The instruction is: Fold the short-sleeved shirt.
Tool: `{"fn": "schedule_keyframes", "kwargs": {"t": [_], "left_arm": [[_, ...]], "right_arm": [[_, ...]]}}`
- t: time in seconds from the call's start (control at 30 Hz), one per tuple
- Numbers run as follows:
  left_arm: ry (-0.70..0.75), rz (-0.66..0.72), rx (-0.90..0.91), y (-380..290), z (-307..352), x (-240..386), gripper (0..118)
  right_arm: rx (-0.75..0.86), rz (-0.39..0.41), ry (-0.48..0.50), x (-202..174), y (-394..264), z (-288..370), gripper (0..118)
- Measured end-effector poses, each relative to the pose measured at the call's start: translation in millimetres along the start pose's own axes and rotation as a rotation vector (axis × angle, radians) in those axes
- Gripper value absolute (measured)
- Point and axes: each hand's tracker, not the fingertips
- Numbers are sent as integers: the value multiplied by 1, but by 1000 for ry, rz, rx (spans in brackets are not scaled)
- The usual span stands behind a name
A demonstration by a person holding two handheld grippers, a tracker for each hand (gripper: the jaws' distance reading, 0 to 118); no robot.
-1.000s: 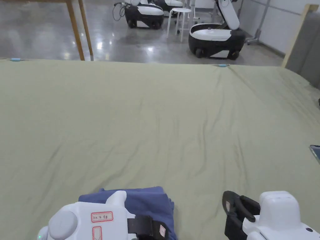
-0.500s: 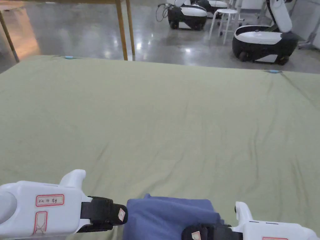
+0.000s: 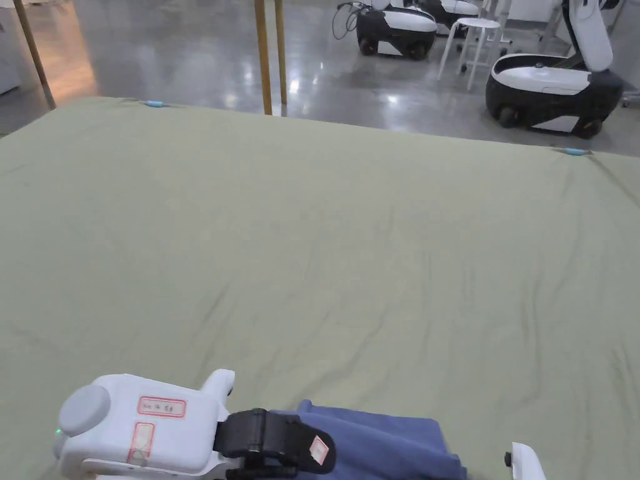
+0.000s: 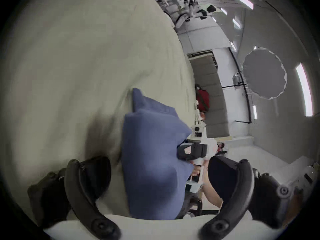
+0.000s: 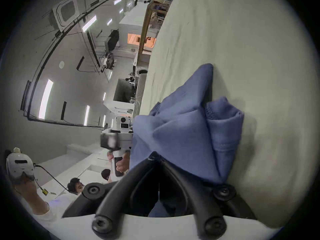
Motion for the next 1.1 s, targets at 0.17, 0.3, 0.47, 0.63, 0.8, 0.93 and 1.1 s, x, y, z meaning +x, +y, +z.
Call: {"fn": "schedule_keyframes", "kwargs": {"t": [0.17, 0.3, 0.47, 0.63, 0.8, 0.93, 1.1], "left_arm": [[75, 9, 5, 4, 11, -3, 26], [151, -68, 42, 20, 77, 3, 26], [317, -55, 115, 54, 220, -25, 26], [467, -36, 171, 86, 336, -62, 26], [489, -9, 181, 113, 368, -78, 26], [496, -38, 165, 128, 362, -80, 31], [552, -59, 270, 130, 376, -78, 115]], "right_arm": [[36, 85, -68, -29, -4, 6, 1], [74, 118, -51, -49, -1, 16, 1], [120, 142, -69, -65, 10, 24, 1], [151, 157, -115, -74, 20, 25, 1], [171, 148, -146, -75, 28, 17, 1], [170, 139, -162, -73, 32, 9, 1], [146, 152, -177, -72, 31, 6, 1]]}}
